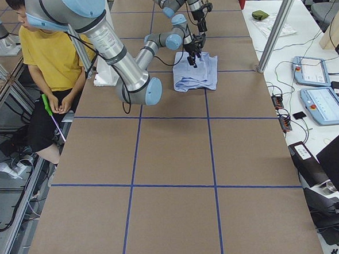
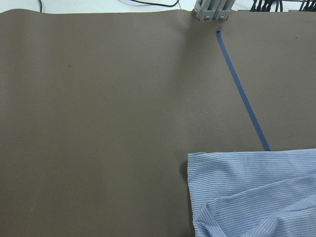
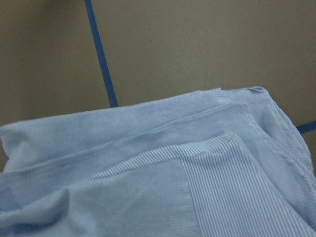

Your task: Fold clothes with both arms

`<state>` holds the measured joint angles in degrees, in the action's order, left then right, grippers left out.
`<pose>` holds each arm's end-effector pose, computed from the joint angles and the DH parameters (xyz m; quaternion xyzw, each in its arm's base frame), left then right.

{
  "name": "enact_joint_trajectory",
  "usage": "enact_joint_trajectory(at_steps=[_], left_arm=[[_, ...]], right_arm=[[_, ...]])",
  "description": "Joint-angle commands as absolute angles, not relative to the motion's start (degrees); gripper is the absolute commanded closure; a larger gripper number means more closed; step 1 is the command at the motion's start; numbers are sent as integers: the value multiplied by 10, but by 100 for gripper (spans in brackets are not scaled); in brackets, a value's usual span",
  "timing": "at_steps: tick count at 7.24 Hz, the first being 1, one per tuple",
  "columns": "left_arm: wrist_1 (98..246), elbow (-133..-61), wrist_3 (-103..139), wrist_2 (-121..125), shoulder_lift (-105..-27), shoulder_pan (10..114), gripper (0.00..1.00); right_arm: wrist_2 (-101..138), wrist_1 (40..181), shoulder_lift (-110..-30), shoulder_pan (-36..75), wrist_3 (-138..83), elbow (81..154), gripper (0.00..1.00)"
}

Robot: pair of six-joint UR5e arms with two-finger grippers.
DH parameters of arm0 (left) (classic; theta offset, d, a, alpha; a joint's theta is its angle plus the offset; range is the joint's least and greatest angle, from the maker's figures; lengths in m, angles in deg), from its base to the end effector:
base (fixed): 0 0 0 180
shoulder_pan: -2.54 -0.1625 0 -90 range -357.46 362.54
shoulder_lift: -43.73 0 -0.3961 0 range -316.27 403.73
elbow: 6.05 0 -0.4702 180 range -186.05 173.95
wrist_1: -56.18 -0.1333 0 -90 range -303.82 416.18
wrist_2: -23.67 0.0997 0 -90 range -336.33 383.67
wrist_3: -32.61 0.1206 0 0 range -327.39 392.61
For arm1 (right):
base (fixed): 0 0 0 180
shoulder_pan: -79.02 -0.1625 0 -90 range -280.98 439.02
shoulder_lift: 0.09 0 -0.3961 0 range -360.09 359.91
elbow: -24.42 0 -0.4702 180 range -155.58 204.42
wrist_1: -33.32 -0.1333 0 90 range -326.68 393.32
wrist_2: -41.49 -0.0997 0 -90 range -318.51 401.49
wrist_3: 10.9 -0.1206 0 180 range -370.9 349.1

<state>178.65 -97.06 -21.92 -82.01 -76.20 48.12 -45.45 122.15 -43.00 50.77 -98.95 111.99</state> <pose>0.4526 -0.6057 0.2268 0.2501 0.4712 -0.0029 0.8459 -0.6213 -0.4925 0.1141 0.1251 -0.3694 0.2196 0.8942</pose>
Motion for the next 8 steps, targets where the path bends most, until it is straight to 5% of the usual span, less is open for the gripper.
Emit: enact_joint_trajectory(at_steps=[1, 8], left_arm=[[1786, -971, -219, -822, -761, 482, 0], [1786, -970, -221, -822, -759, 482, 0]], right_arm=[[-450, 1299, -501, 548, -995, 1242, 0], [-377, 1241, -534, 583, -984, 1191, 0]])
